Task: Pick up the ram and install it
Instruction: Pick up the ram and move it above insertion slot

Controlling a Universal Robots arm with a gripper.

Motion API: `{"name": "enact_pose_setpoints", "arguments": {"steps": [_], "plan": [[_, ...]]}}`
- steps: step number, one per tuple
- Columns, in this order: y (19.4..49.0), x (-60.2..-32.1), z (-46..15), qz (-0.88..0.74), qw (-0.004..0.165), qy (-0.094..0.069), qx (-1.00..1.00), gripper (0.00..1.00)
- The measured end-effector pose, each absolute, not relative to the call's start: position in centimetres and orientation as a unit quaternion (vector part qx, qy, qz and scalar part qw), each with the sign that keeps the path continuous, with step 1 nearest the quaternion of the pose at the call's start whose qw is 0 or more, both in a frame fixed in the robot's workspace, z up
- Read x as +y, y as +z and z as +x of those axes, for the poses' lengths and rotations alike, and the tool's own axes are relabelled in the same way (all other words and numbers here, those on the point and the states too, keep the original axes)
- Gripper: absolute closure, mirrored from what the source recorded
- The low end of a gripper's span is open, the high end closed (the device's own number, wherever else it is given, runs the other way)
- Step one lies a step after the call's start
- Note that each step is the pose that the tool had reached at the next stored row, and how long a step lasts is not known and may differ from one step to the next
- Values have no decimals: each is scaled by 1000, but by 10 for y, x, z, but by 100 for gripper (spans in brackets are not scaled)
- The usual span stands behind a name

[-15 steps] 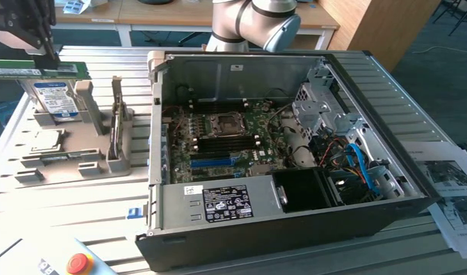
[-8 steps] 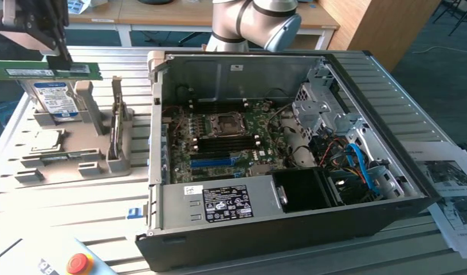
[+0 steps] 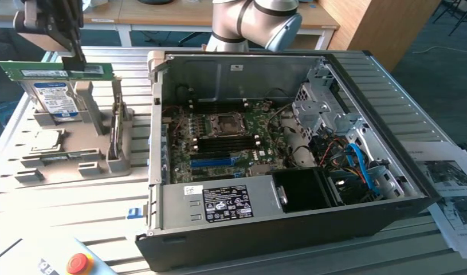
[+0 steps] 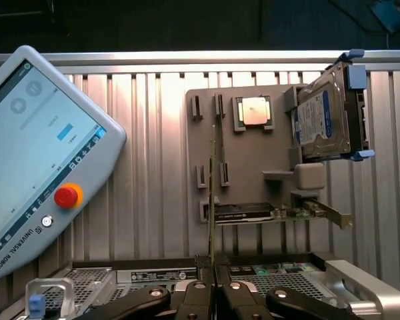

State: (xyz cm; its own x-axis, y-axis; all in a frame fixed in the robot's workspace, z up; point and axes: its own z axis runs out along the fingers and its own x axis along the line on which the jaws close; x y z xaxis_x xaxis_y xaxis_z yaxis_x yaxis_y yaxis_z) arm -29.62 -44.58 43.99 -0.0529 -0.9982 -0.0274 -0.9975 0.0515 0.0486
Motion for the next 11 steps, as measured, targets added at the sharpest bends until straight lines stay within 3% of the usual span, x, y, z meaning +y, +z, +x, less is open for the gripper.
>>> {"name": "enact_pose_setpoints", "arguments": {"steps": [11], "plan": [[440,-450,-271,689,5,-29,-724,88]]}}
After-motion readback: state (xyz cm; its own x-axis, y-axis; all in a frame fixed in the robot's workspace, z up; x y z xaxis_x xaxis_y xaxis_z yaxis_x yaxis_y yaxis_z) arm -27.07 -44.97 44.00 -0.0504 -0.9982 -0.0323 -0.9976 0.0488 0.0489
